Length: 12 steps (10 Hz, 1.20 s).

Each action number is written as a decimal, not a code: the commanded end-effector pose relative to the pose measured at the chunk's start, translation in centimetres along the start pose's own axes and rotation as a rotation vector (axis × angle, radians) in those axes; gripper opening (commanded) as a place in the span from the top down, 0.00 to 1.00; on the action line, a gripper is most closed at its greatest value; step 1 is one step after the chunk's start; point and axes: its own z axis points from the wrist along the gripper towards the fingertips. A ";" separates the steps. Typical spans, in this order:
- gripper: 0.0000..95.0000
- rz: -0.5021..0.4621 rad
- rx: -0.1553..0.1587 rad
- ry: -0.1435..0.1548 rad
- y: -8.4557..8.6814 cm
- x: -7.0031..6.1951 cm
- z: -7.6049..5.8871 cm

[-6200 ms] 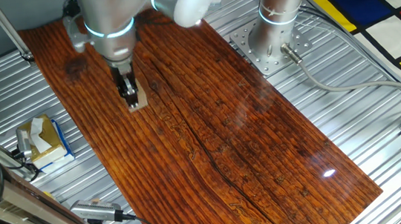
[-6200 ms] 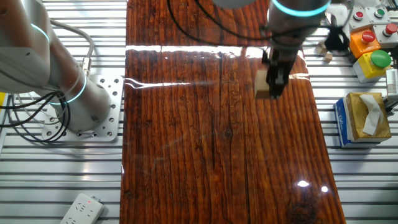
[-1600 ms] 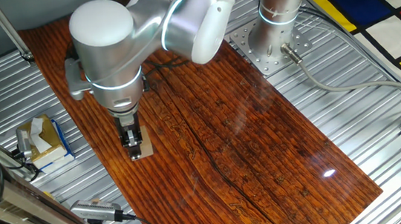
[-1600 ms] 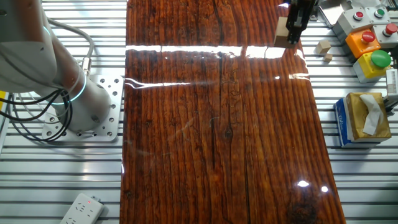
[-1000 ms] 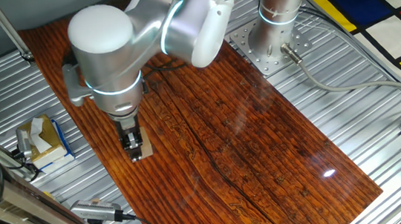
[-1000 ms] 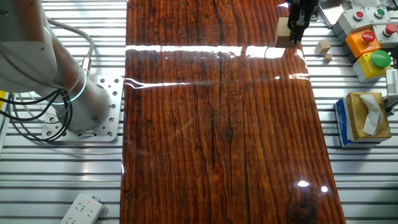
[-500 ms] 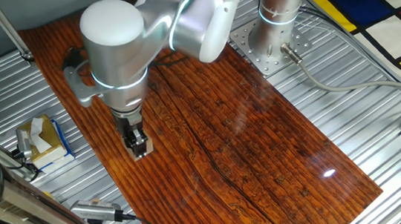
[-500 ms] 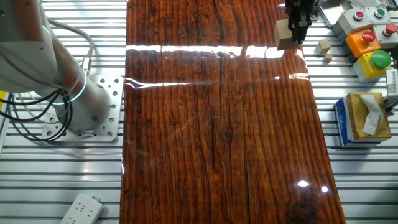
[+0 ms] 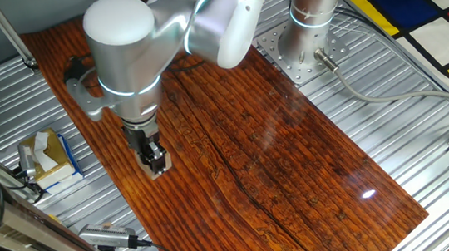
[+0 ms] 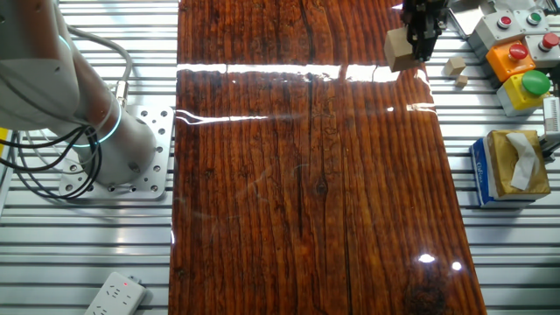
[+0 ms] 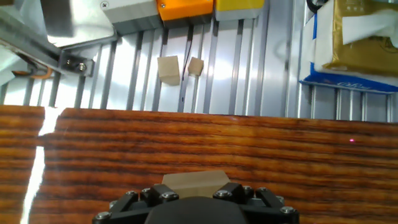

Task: Pick up the small block on the left and move it to the right

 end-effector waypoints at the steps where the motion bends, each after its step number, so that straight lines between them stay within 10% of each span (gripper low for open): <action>1: 1.00 0.068 -0.006 -0.002 0.1 0.1 0.0; 12: 1.00 0.081 0.008 0.007 0.1 0.1 0.0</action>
